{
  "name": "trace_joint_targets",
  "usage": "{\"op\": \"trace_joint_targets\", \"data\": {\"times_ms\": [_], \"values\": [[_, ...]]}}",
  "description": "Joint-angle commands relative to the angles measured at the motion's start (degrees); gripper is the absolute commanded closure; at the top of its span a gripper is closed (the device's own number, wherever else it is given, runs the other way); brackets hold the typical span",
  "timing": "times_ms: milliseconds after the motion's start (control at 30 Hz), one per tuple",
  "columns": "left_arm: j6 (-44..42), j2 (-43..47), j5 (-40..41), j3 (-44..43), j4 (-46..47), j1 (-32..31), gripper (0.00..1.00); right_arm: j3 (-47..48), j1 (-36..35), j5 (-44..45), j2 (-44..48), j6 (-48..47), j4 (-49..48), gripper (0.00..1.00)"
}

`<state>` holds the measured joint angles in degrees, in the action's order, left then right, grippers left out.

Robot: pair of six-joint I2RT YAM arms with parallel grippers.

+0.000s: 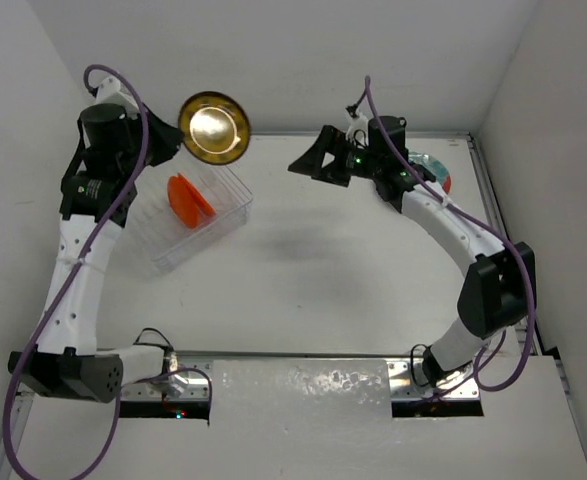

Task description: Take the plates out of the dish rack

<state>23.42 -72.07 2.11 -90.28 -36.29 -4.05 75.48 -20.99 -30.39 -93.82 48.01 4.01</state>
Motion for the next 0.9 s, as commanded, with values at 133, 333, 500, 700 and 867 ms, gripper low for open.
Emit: {"op": "trace_joint_targets", "data": {"times_ms": [133,333,500,700,867], "values": [[17.45,0.18,-35.32,17.31,31.35,-0.69,1.0,3.38,0.25,-0.9,-0.4,2.25,-6.17,0.01],[17.45,0.09,-36.29,21.01,32.16,-1.04,1.0,-0.6,0.16,-0.37,2.07,5.34,-12.98,0.04],[21.57,0.18,-39.9,25.67,39.44,-1.92,1.0,0.54,-0.54,1.03,-0.57,3.5,-10.88,0.12],[21.41,-3.59,-38.76,26.65,40.25,-4.2,1.0,2.03,-0.71,1.74,-3.73,4.11,-10.95,0.81],[13.24,-5.88,-17.04,17.35,18.68,-5.61,0.18,0.82,1.3,14.8,-2.17,1.65,0.51,1.0]]}}
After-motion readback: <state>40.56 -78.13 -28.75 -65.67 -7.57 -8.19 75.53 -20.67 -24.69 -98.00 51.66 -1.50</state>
